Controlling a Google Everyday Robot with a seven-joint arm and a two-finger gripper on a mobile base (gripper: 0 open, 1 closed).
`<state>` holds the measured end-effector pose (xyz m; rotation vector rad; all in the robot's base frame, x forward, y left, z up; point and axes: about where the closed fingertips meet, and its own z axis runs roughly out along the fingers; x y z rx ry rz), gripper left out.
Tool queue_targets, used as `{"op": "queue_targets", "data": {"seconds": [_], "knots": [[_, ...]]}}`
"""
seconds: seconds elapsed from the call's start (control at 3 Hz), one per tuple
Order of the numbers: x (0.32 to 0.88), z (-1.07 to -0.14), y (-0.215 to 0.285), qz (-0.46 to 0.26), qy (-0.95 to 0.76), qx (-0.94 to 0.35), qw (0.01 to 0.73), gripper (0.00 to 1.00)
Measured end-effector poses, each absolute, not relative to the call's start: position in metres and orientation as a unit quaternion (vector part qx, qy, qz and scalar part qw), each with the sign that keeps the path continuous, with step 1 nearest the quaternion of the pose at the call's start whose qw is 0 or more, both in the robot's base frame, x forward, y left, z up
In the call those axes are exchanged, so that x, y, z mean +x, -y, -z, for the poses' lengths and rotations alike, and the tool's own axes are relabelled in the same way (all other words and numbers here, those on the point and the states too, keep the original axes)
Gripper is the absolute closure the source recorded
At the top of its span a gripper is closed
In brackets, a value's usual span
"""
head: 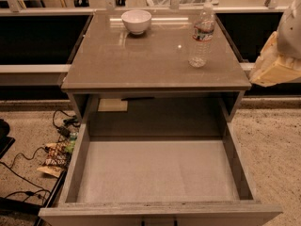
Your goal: Place water bottle into top drawer
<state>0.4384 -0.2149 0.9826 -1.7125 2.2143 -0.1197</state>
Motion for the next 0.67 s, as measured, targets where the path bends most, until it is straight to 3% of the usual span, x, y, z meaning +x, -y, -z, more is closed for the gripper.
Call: {"op": "queue_targets", "data": {"seconds": [0.33, 0.67], "knots": [[0.4384, -0.9829, 0.2148, 0.042, -0.779, -0.602, 0.169, 0.99], [0.4383, -0.9849, 0.2142, 0.045, -0.778, -0.602, 0.173, 0.87]]}}
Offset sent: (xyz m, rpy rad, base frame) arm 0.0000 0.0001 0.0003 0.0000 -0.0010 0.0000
